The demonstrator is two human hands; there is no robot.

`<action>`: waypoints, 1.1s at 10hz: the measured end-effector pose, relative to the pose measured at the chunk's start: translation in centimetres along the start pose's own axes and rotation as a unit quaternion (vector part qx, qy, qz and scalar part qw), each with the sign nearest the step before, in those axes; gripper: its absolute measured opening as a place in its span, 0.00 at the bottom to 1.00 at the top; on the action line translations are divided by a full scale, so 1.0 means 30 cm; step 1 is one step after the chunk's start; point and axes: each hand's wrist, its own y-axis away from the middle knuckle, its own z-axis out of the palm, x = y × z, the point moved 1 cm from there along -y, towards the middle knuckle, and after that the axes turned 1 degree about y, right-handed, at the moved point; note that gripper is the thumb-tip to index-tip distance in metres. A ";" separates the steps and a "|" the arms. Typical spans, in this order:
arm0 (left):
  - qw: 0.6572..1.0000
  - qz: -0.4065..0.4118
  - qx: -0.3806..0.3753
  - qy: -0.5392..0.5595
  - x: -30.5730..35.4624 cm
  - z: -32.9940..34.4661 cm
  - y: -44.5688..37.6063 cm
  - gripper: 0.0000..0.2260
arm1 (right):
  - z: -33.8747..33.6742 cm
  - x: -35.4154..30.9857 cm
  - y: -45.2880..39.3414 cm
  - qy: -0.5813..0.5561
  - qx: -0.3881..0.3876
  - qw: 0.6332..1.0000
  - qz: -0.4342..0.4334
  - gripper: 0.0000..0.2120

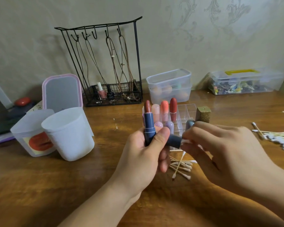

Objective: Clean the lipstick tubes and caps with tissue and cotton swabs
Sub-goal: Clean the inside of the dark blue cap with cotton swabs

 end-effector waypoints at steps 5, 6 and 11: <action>0.999 -0.017 0.005 0.049 0.008 -0.003 -0.007 0.16 | -0.013 -0.009 -0.007 0.005 -0.013 1.000 0.012 0.14; 0.995 -0.047 -0.011 0.092 0.006 0.000 -0.004 0.21 | 0.002 -0.011 -0.010 0.071 0.039 0.996 -0.037 0.07; 1.000 0.013 0.014 -0.008 0.008 -0.028 -0.023 0.10 | -0.007 -0.038 -0.029 -0.708 0.026 0.562 0.427 0.13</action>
